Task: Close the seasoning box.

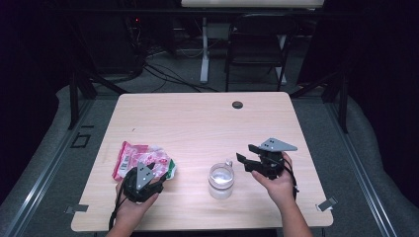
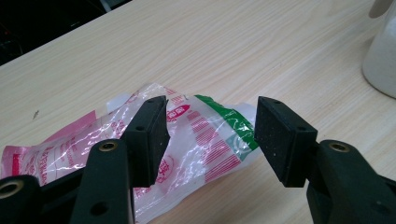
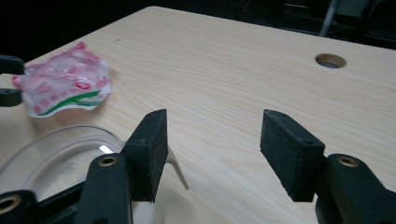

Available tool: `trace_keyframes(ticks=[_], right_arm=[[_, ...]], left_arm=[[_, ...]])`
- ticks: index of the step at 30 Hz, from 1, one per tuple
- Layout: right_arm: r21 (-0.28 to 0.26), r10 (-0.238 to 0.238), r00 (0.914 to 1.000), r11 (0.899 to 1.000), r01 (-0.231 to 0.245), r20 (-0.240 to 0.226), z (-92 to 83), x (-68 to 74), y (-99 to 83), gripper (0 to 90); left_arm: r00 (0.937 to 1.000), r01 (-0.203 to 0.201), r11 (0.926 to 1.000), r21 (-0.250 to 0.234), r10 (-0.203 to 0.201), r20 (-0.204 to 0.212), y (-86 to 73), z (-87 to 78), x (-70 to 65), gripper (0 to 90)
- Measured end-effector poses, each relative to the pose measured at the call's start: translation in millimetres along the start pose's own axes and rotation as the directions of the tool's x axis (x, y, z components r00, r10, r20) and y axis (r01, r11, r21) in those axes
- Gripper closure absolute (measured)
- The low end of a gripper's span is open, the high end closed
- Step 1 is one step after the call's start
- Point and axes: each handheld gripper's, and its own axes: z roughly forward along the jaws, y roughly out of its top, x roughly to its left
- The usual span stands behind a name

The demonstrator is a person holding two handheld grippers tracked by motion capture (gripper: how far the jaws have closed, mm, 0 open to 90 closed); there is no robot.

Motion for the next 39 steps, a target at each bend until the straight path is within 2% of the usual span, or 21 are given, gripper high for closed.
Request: trace_keyframes(ticks=[6, 9, 12, 16, 21, 29, 39], right_arm=[[0.015, 0.056, 0.9965, 0.998, -0.057, 0.061, 2.6, -17.1, -11.0, 41.6], [0.014, 0.085, 0.9939, 0.996, -0.086, 0.070, 4.2, -22.5, -15.2, 41.6], [0.032, 0.092, 0.9908, 0.995, -0.095, 0.100, 8.2, -26.9, -21.5, 41.6], [0.099, 0.070, 0.9872, 0.991, -0.085, 0.143, 16.9, -31.7, -31.6, 43.4], [0.148, 0.086, 0.9854, 0.983, -0.108, 0.146, 25.5, -37.1, -40.0, 43.4], [0.160, 0.106, 0.9805, 0.978, -0.133, 0.166, 30.0, -41.3, -45.6, 43.2], [0.150, 0.110, 0.9777, 0.979, -0.138, 0.179, 30.5, -42.9, -46.8, 43.1]], left_arm=[[0.9999, 0.012, 0.9999, 0.003, -0.012, -0.005, -1.3, 1.0, 3.1, 44.3], [0.9999, 0.016, 0.9999, 0.006, -0.016, -0.005, -1.8, 1.6, 4.3, 44.2], [0.9997, 0.022, 0.9997, 0.009, -0.022, -0.006, -2.6, 2.7, 5.5, 44.2], [0.9995, 0.033, 0.9993, 0.017, -0.033, -0.004, -3.7, 3.8, 7.6, 44.2], [0.9992, 0.040, 0.9989, 0.026, -0.040, -0.003, -5.1, 5.5, 9.5, 44.2], [0.9991, 0.042, 0.9983, 0.041, -0.042, -0.003, -7.1, 9.3, 11.1, 44.1], [0.9994, 0.034, 0.9978, 0.056, -0.034, -0.002, -7.8, 12.2, 10.7, 43.8]])
